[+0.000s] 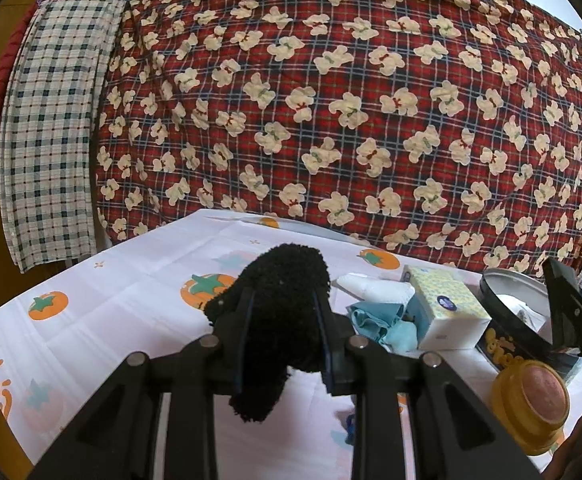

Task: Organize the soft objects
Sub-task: 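Carry the black fuzzy item and black box over the metal tin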

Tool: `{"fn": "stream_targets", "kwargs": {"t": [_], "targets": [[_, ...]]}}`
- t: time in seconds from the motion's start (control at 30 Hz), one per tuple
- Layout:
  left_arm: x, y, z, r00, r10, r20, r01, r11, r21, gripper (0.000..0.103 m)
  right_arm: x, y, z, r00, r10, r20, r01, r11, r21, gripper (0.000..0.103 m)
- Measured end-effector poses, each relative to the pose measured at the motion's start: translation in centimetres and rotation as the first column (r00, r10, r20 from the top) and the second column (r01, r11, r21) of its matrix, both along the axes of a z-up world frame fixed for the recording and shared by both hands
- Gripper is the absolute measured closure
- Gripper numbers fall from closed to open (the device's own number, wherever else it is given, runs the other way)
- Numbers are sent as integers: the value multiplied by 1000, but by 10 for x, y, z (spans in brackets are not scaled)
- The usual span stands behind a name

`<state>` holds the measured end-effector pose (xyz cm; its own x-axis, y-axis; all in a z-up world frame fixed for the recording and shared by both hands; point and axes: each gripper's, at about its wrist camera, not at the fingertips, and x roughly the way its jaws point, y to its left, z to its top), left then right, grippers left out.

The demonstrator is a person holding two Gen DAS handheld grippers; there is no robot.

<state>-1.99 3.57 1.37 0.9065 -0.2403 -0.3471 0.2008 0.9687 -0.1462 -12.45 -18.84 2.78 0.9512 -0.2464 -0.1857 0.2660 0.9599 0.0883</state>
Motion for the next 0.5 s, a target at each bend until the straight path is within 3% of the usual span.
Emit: {"fn": "stream_targets", "kwargs": {"t": [0.5], "targets": [[-11,-26,-1,999,-47,-16,48,999,2,77,-17,-21,4,999,-44,25,44,999,-12,42]]}}
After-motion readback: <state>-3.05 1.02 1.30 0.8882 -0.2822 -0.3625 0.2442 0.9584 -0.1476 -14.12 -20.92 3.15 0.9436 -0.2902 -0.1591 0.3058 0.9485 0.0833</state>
